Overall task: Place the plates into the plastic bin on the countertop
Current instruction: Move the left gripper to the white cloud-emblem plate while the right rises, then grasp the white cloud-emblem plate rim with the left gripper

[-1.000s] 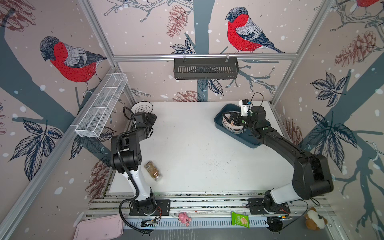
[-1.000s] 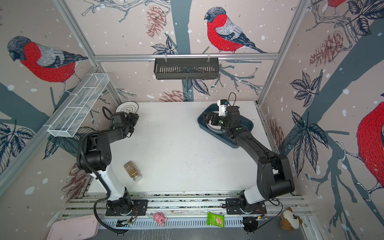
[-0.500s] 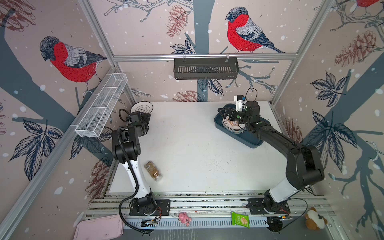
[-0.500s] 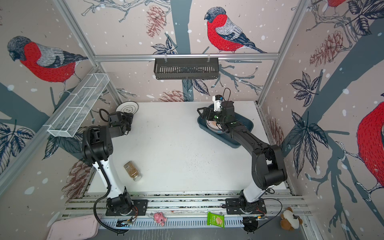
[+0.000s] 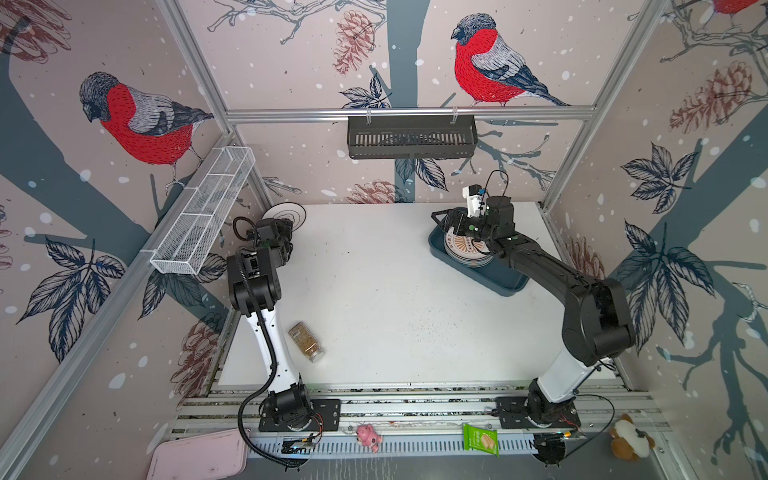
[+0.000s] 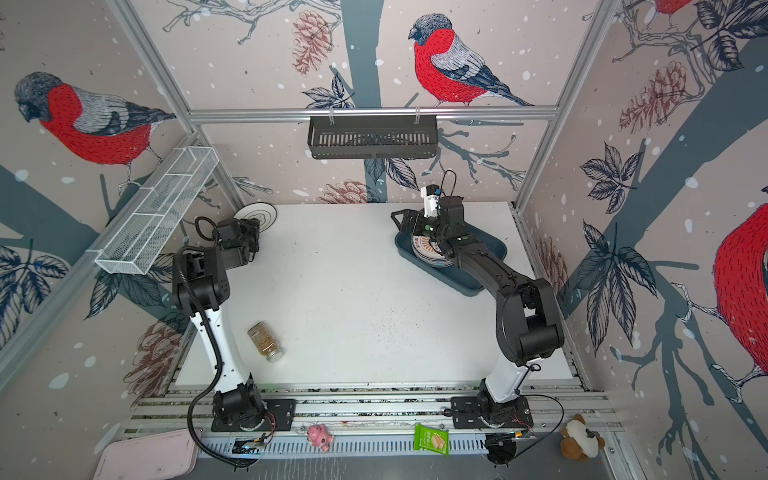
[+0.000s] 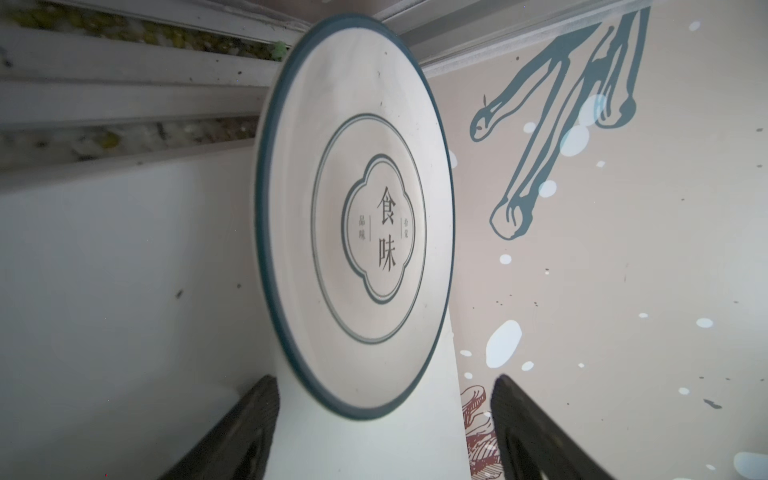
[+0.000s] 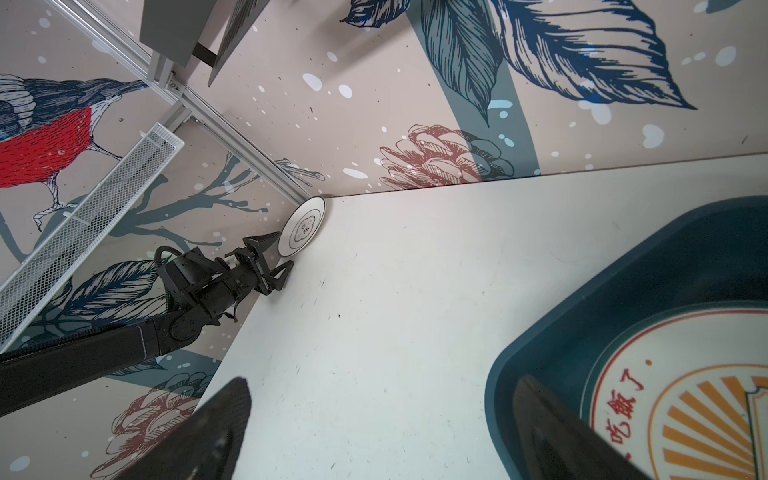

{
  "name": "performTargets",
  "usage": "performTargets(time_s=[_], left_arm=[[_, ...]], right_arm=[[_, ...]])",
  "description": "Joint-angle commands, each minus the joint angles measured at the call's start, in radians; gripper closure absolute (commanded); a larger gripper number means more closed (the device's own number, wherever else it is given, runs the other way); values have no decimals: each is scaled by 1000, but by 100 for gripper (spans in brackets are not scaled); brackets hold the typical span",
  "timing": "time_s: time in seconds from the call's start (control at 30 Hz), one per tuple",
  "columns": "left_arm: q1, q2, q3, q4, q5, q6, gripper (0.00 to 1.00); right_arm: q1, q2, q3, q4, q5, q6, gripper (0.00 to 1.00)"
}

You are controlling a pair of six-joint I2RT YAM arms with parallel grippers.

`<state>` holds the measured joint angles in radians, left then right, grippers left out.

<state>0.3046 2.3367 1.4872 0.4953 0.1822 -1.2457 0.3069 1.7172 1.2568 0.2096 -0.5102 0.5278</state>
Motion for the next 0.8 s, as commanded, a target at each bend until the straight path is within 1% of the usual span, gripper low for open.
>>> performTargets(time_s=[0.0, 0.1, 0.2, 0.33, 0.43, 0.5, 0.77], left_arm=[[4, 42, 34, -85, -21, -37, 24], [5, 73, 66, -116, -30, -51, 30], [5, 94, 83, -141, -46, -66, 34], [7, 108, 95, -159, -61, -77, 44], [8, 124, 97, -148, -47, -101, 53], [10, 134, 99, -146, -37, -116, 61], [12, 138, 55, -94, -20, -153, 83]], right_arm=[[0, 12, 16, -6, -2, 2, 1], [-2, 27, 28, -9, 1, 4, 1], [-4, 42, 40, -12, 2, 6, 0], [-11, 60, 50, -21, 5, 6, 1], [-18, 67, 54, -21, 7, 11, 0], [-22, 67, 53, -19, 10, 12, 1], [-29, 63, 46, -26, 22, 9, 1]])
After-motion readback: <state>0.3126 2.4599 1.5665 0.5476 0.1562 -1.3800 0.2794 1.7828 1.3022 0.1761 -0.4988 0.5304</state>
